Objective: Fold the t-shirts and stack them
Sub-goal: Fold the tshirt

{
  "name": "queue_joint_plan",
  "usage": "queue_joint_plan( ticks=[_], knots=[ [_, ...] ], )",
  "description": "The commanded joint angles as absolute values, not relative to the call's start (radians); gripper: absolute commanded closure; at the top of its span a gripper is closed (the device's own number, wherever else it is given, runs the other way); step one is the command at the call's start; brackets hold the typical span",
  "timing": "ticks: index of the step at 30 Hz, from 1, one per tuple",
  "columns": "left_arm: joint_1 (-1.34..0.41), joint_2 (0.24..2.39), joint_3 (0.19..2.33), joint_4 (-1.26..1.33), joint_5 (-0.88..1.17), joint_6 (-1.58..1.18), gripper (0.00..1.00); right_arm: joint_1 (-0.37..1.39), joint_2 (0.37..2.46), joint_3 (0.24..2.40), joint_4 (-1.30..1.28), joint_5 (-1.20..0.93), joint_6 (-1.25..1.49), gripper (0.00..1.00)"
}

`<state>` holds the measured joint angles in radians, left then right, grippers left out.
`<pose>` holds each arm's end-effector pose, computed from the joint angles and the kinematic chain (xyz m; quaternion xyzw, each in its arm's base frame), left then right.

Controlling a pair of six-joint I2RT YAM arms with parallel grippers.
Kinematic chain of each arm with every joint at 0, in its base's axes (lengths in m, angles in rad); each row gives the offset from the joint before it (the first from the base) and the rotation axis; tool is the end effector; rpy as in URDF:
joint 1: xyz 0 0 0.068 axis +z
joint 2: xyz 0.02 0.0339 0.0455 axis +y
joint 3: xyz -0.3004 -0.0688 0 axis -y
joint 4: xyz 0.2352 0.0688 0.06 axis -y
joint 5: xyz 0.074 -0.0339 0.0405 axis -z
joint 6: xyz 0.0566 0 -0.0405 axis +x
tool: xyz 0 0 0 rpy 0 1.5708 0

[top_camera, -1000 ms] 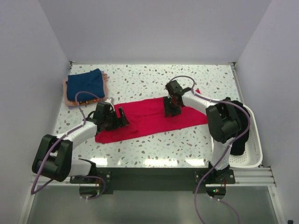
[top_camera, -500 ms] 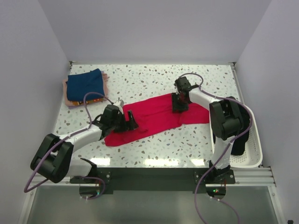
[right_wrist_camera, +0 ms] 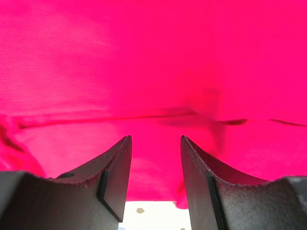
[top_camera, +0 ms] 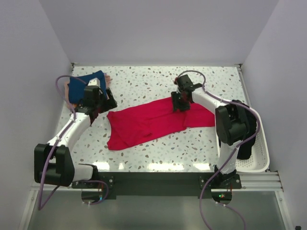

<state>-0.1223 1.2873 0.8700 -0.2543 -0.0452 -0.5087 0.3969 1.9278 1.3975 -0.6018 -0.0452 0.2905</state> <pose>0.2757 -0.0313 0.2802 -0.1825 0.8818 -0.1155 0.4194 0.3805 0.1623 0.2096 -0.0568 0.9741 0.0941 0.1974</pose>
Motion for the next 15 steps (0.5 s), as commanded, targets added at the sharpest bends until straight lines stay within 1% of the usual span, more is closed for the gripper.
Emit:
queue_joint_plan(
  ticks=[1,5,7,8,13,15],
  knots=[
    [-0.072,1.350,0.818,-0.241,-0.015,-0.475,0.14,0.446,1.876,1.489,-0.632,-0.067,0.278,0.51],
    [-0.057,1.371,0.790,-0.150,0.023,-0.500,0.22,0.474,1.913,1.534,-0.649,-0.071,0.273,0.51],
    [-0.057,1.406,0.801,-0.147,0.025,-0.494,0.25,0.486,1.930,1.545,-0.652,-0.072,0.273,0.51],
    [-0.055,1.417,0.805,-0.149,0.022,-0.492,0.28,0.489,1.933,1.549,-0.652,-0.074,0.273,0.51],
    [-0.051,1.469,0.810,-0.127,0.014,-0.488,0.37,0.509,1.947,1.562,-0.649,-0.077,0.275,0.51],
    [-0.051,1.486,0.813,-0.123,0.006,-0.489,0.38,0.512,1.953,1.571,-0.653,-0.077,0.272,0.51]
  ],
)
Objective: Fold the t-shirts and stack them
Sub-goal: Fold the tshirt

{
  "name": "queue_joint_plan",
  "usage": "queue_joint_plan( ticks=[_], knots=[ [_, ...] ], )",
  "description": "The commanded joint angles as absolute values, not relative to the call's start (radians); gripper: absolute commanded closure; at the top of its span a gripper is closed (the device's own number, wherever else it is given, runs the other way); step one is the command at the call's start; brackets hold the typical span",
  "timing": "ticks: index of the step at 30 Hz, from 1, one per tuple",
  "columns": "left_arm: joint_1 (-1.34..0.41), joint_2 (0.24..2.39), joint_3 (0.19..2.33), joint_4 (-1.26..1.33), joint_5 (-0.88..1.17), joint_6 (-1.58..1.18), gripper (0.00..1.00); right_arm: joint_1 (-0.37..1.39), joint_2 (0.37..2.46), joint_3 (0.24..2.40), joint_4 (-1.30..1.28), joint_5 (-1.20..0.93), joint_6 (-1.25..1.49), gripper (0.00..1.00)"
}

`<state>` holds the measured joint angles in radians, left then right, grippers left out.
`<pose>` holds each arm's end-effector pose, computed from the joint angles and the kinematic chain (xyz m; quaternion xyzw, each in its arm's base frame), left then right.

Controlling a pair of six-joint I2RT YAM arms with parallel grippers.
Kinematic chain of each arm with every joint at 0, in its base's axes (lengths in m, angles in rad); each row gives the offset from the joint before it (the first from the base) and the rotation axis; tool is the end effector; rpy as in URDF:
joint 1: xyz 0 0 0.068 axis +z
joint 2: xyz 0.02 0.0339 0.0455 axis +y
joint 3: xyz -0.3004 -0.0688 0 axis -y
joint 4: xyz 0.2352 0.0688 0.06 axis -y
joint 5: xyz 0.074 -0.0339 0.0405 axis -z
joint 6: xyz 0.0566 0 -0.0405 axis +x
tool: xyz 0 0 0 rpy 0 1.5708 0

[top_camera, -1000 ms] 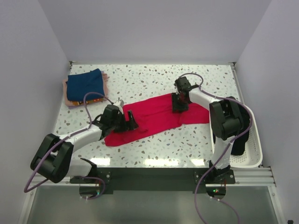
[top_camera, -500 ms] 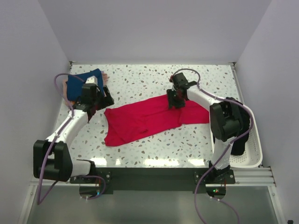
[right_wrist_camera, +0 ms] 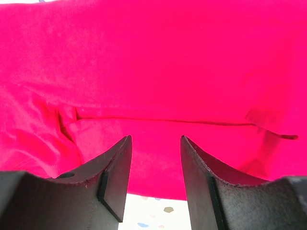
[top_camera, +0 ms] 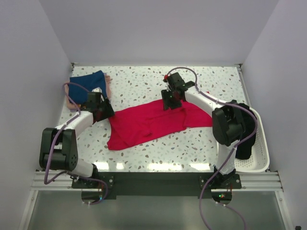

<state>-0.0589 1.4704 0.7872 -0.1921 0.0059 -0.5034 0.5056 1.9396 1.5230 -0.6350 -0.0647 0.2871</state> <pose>0.2933 -0.0176 0.2102 -0.2062 0.9172 -0.0972 0.3266 0.3765 0.2126 0.2401 -0.1136 0.9593 0.1279 0.2246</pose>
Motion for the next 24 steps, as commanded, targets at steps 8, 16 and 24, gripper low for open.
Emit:
queue_joint_plan(
  ticks=[8,16,24],
  knots=[
    [-0.040,1.516,0.842,-0.115,-0.024,-0.483,0.38,0.520,2.006,1.632,-0.670,-0.092,0.268,0.51],
    [-0.023,1.503,0.848,-0.112,-0.022,-0.491,0.37,0.529,2.036,1.635,-0.677,-0.101,0.265,0.51],
    [-0.020,1.546,0.864,-0.095,-0.008,-0.492,0.51,0.531,2.049,1.634,-0.676,-0.103,0.268,0.51]
  ],
)
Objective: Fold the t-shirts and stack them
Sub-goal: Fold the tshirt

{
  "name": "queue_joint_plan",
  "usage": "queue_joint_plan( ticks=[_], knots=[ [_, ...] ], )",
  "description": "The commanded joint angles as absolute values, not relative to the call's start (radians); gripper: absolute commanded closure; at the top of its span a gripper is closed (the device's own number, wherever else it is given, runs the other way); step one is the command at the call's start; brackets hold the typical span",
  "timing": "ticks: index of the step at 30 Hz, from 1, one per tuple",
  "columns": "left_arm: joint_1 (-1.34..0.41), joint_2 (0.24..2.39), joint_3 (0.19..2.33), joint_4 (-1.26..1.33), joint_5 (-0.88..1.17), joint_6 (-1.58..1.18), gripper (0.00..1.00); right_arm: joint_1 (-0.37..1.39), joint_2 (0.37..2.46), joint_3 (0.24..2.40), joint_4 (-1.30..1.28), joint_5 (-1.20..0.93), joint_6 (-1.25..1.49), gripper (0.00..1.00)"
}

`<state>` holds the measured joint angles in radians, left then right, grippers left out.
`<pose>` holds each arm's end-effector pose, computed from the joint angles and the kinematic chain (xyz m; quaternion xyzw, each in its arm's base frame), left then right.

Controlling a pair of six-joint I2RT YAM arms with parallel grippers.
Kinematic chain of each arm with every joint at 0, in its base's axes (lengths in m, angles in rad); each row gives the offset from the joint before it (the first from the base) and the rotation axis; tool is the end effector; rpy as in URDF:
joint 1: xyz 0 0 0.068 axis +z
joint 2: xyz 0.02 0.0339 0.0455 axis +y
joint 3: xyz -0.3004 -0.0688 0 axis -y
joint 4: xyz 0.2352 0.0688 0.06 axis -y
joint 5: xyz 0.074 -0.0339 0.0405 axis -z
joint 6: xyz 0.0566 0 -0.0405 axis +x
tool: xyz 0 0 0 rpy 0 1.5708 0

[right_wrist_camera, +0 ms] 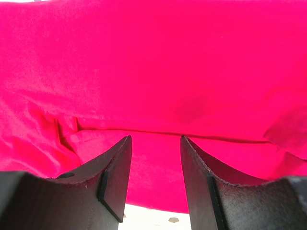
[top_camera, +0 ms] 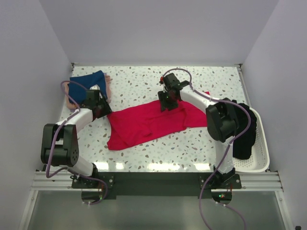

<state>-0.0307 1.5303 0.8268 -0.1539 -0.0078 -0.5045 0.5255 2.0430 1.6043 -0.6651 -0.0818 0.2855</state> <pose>0.3113 -0.0091 0.2085 -0.2212 0.9106 -0.0888 0.3377 0.3902 0.2316 0.2190 -0.1258 0.9639 0.1278 0.1967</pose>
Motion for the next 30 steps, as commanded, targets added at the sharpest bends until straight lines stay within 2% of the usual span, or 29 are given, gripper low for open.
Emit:
queue_joint_plan(
  ticks=[1,3,9,15,23,30],
  knots=[
    [-0.021,1.548,0.867,-0.094,-0.006,-0.492,0.56,0.531,2.051,1.637,-0.675,-0.101,0.267,0.51],
    [-0.020,1.562,0.871,-0.091,-0.006,-0.491,0.58,0.531,2.054,1.640,-0.678,-0.103,0.267,0.51],
    [-0.020,1.577,0.877,-0.091,-0.005,-0.486,0.81,0.532,2.060,1.640,-0.676,-0.095,0.264,0.51],
    [-0.020,1.565,0.871,-0.100,-0.006,-0.483,0.97,0.532,2.109,1.681,-0.678,-0.061,0.262,0.52],
    [-0.006,1.522,0.854,-0.120,-0.020,-0.469,0.98,0.529,2.171,1.715,-0.663,-0.020,0.268,0.53],
    [0.057,1.474,0.818,-0.132,-0.029,-0.463,0.98,0.511,2.187,1.652,-0.664,-0.003,0.278,0.53]
  ],
)
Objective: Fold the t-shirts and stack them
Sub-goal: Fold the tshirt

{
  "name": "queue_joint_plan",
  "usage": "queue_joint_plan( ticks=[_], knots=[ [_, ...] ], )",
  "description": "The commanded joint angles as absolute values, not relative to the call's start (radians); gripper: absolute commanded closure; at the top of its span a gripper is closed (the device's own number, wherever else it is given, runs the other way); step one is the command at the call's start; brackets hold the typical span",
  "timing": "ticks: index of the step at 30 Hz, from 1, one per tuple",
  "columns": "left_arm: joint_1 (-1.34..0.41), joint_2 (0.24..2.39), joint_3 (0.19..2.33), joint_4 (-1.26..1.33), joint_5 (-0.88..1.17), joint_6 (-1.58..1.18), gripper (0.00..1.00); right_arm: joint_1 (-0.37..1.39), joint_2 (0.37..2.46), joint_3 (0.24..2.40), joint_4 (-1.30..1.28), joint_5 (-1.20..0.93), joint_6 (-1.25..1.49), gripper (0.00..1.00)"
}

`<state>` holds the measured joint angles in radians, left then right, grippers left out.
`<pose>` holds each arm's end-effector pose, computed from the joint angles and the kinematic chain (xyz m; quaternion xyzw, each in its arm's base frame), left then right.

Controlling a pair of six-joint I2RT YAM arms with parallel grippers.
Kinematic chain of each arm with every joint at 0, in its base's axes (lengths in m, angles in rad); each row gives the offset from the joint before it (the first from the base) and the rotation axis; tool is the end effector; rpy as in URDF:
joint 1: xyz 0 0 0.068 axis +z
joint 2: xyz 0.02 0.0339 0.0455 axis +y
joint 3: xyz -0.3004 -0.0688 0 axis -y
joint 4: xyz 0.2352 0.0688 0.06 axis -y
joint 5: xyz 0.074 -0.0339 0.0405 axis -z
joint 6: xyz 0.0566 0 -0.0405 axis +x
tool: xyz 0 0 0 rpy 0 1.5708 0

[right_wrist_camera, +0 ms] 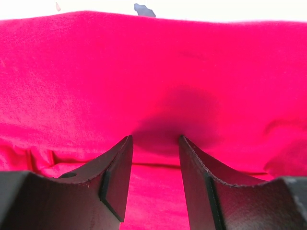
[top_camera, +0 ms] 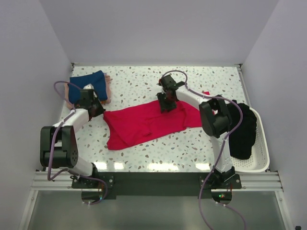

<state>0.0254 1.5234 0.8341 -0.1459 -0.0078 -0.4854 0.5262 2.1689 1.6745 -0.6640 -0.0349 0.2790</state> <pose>0.3130 0.0084 0.2134 -0.2371 0.9025 -0.0784 0.3509 0.4115 0.2413 0.1833 -0.1242 0.9708 0.0959 0.1816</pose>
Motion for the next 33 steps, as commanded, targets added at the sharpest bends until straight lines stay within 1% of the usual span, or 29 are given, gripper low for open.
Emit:
queue_joint_plan(
  ticks=[1,11,14,16,19,20,21,23,26,27,29,30,33],
  knots=[
    [0.060,1.470,0.816,-0.133,-0.031,-0.460,0.98,0.508,2.187,1.645,-0.664,0.011,0.281,0.53],
    [0.092,1.422,0.779,-0.155,-0.086,-0.462,1.00,0.491,2.191,1.609,-0.661,0.012,0.278,0.53],
    [0.098,1.417,0.782,-0.158,-0.109,-0.463,0.98,0.491,2.197,1.617,-0.661,0.002,0.275,0.53],
    [0.100,1.419,0.791,-0.161,-0.118,-0.460,0.92,0.491,2.194,1.623,-0.658,0.002,0.268,0.53],
    [0.100,1.413,0.830,-0.176,-0.135,-0.457,0.70,0.492,2.168,1.631,-0.653,-0.037,0.250,0.52],
    [0.100,1.404,0.850,-0.181,-0.140,-0.456,0.60,0.492,2.160,1.635,-0.658,-0.040,0.242,0.51],
    [0.097,1.370,0.874,-0.196,-0.149,-0.454,0.50,0.492,2.110,1.641,-0.669,-0.046,0.230,0.49],
    [0.092,1.361,0.877,-0.199,-0.149,-0.453,0.49,0.492,2.080,1.640,-0.672,-0.048,0.229,0.48],
    [0.032,1.319,0.879,-0.204,-0.161,-0.465,0.48,0.492,2.033,1.614,-0.676,-0.043,0.225,0.47],
    [-0.035,1.310,0.880,-0.209,-0.175,-0.480,0.48,0.492,2.005,1.606,-0.678,-0.032,0.224,0.47],
    [-0.107,1.308,0.881,-0.218,-0.176,-0.505,0.48,0.491,1.984,1.582,-0.683,-0.025,0.221,0.46],
    [-0.157,1.318,0.873,-0.216,-0.132,-0.541,0.48,0.486,1.971,1.574,-0.686,-0.018,0.218,0.46],
    [-0.222,1.336,0.827,-0.177,-0.040,-0.607,0.48,0.479,1.960,1.537,-0.678,-0.014,0.215,0.46]
  ],
)
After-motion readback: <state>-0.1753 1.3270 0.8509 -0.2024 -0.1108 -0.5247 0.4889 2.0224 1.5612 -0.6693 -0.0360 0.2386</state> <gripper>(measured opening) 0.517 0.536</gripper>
